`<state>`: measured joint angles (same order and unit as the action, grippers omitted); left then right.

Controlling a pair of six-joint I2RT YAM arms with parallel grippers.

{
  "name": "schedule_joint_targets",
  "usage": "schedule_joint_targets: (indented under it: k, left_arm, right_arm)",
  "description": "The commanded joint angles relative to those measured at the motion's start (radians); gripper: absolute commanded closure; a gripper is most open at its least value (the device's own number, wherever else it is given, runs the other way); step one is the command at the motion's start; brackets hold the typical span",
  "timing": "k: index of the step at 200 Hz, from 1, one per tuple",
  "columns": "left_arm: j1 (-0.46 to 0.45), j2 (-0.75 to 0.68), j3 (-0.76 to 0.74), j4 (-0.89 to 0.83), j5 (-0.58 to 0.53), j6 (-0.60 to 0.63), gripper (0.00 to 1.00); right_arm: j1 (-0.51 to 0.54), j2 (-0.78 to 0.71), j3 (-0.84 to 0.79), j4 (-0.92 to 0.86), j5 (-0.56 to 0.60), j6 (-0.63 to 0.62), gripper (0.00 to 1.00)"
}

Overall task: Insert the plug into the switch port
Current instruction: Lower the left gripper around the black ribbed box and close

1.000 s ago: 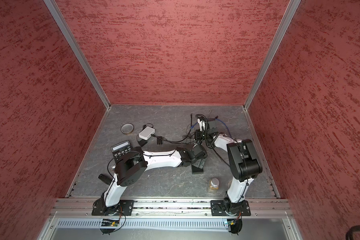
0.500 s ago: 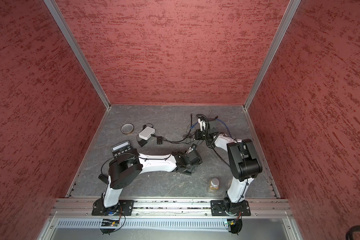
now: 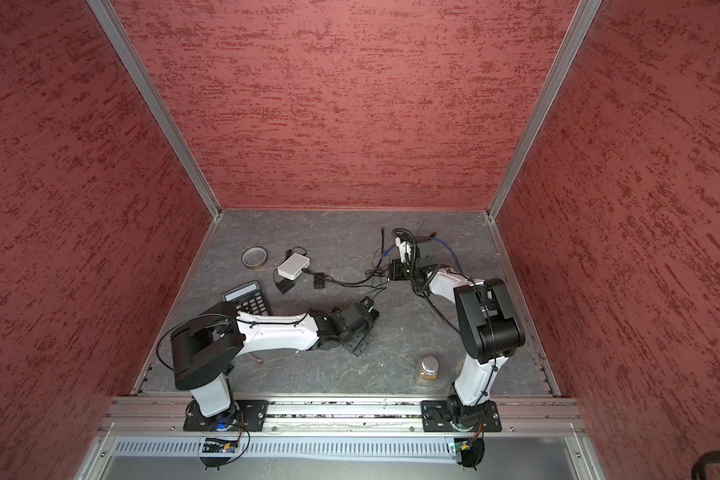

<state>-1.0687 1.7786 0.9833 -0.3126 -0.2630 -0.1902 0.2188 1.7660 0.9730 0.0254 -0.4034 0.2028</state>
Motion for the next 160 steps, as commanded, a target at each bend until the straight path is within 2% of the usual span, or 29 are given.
schedule_joint_targets:
  k: [1, 38, 81, 160]
  left_arm:
    - [0.022, -0.007, 0.007, 0.024, 0.121, 0.050, 0.00]
    - [0.047, 0.062, 0.119, -0.092, 0.159, 0.031, 0.01]
    - [0.064, 0.103, 0.176, -0.154, 0.185, 0.000, 0.04]
    - [0.067, 0.160, 0.225, -0.213, 0.138, -0.028, 0.22]
  right_arm:
    - [-0.002, -0.053, -0.032, 0.017, -0.024, 0.021, 1.00]
    - [0.008, -0.091, -0.078, 0.042, -0.026, 0.042, 1.00]
    - [0.021, -0.130, -0.117, 0.060, -0.021, 0.053, 1.00]
    - [0.037, -0.194, -0.136, 0.062, -0.014, 0.063, 1.00]
